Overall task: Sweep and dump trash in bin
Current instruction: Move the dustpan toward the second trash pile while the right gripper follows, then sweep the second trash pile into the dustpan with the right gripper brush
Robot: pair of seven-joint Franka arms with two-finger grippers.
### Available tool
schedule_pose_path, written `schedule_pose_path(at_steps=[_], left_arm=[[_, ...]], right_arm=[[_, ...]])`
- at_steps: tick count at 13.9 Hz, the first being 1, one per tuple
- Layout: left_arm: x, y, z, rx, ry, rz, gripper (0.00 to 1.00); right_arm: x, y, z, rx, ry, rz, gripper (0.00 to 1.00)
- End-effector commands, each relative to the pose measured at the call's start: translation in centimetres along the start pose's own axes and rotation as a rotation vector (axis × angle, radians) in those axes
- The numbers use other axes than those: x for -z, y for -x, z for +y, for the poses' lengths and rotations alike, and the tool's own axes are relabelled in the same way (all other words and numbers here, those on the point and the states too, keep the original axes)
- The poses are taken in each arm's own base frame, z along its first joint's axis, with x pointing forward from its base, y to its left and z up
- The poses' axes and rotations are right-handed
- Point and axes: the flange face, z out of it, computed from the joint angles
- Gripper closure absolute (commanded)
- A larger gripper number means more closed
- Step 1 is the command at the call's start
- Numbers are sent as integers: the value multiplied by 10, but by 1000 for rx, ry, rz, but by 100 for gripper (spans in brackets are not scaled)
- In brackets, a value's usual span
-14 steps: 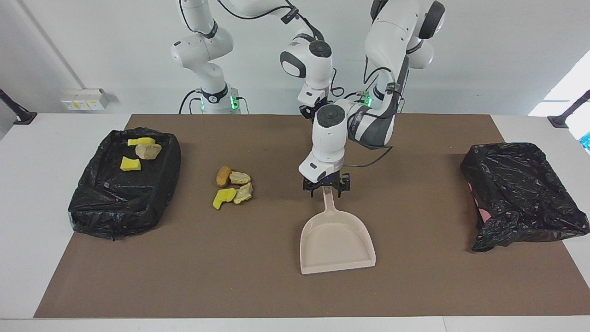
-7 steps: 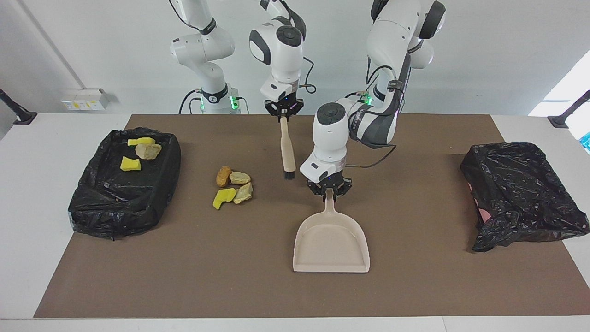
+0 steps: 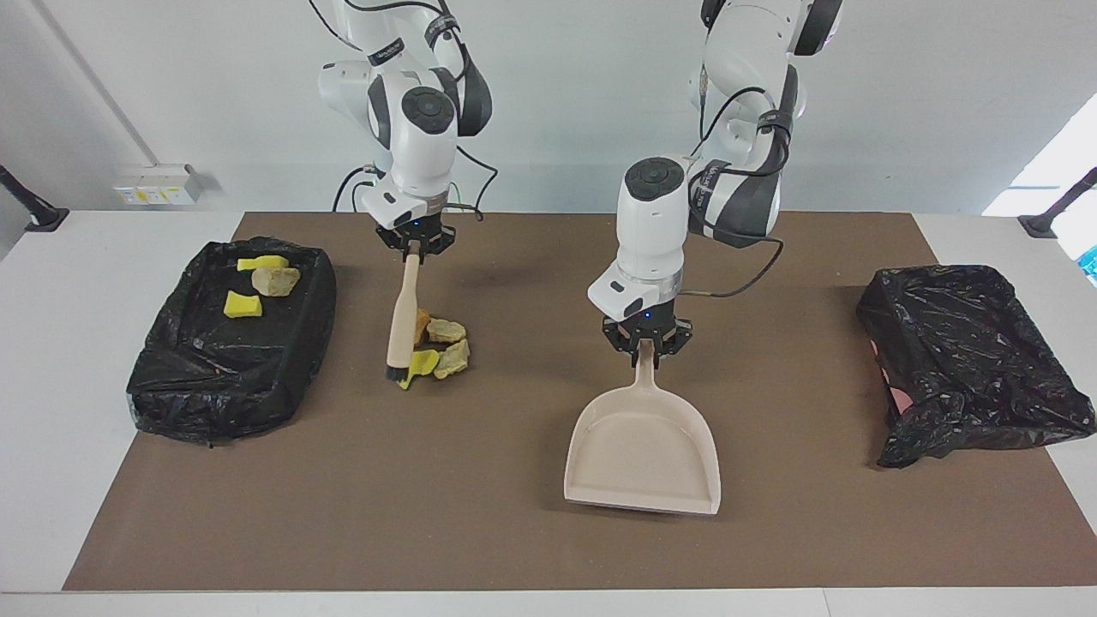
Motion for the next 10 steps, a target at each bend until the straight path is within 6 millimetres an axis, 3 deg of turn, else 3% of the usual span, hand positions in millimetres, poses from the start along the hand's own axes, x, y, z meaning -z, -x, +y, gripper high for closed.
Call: schedule_pose_path(at_steps=[1, 3, 5, 10], left_arm=[[7, 9, -17, -219, -35, -59, 100], [4, 11, -24, -376, -32, -84, 100], [1, 12, -33, -475, -30, -99, 100], [10, 28, -90, -692, -13, -99, 100]], right_arm=[[-26, -4, 44, 86, 16, -25, 100], [-50, -1, 47, 128, 19, -66, 100], [-65, 6, 34, 151, 14, -98, 100], [-76, 14, -34, 126, -39, -116, 100]])
